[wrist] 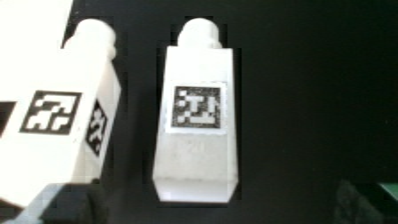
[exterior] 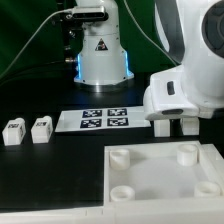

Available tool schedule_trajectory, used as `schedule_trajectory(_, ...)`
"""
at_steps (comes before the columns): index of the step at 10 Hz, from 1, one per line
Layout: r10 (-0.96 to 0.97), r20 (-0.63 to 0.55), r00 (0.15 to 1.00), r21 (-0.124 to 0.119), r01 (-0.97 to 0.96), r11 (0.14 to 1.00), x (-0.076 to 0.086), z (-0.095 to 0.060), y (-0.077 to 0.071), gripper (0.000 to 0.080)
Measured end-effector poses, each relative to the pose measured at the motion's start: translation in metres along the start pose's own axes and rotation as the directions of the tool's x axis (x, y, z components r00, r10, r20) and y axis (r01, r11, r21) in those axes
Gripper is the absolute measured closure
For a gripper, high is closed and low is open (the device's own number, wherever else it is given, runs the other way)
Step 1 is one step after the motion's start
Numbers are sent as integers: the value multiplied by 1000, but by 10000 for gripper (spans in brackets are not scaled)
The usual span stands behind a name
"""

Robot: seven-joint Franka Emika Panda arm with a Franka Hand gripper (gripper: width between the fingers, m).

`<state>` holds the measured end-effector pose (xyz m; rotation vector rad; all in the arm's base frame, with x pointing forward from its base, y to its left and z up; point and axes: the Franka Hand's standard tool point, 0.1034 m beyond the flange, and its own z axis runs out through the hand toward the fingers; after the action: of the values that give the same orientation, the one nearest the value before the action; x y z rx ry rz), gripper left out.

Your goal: Assemble one leg

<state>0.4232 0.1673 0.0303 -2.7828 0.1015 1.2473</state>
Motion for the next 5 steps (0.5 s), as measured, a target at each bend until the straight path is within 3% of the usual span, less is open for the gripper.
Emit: schedule_trajectory(5,7,16,1000,-15,-7,1000,-2,27,-2,151)
